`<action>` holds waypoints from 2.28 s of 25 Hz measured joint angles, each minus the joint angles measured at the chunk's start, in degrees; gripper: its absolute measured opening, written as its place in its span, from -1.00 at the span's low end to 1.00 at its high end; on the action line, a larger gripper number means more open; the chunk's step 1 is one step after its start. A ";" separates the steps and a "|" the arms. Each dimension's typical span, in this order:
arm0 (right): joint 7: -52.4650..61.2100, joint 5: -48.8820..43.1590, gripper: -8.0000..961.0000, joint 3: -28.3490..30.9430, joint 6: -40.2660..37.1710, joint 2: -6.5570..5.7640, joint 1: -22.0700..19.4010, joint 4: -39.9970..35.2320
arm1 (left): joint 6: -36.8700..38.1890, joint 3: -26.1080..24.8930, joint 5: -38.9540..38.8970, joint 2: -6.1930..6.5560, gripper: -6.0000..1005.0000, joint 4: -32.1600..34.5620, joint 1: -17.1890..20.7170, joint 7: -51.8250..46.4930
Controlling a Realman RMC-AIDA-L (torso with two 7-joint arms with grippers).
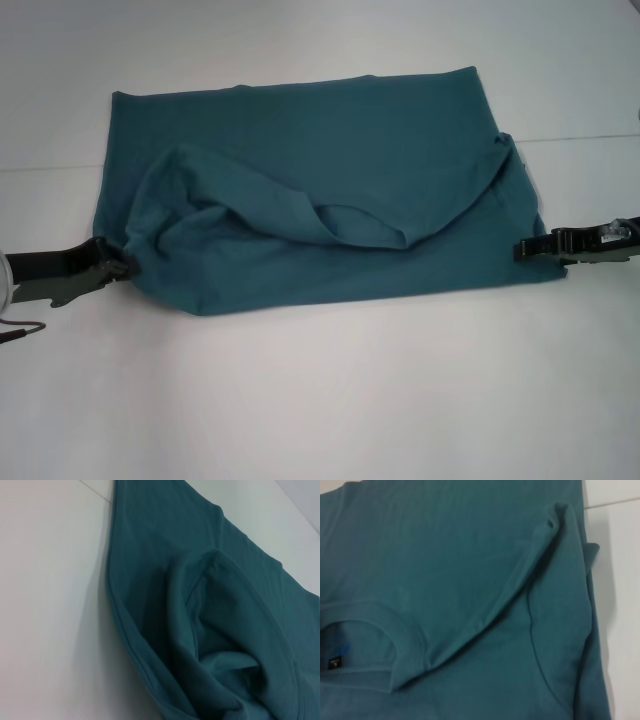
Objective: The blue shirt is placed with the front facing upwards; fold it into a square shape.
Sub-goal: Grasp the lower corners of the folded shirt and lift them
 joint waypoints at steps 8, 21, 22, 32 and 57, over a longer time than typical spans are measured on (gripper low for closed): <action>-0.12 -0.02 0.53 -1.46 1.63 0.19 0.31 1.24 | -0.05 0.00 -0.02 -0.13 -0.86 -0.08 -0.03 0.00; 0.13 0.33 0.46 -2.18 2.31 0.27 1.15 2.10 | -0.12 0.00 -0.02 -0.12 -0.86 -0.13 -0.45 0.00; 0.14 0.08 0.45 -2.32 2.29 0.22 1.34 2.17 | -0.11 0.00 -0.02 -0.16 -0.86 -0.10 -0.49 0.00; 1.09 -1.83 -0.22 -2.41 2.09 -0.52 2.03 2.84 | -0.08 0.00 -0.02 -0.29 -0.86 0.01 -0.84 -0.13; 3.45 -7.59 -0.94 -2.25 -15.40 -2.45 0.70 -6.80 | 14.64 0.53 0.59 0.94 -0.86 6.69 3.13 1.45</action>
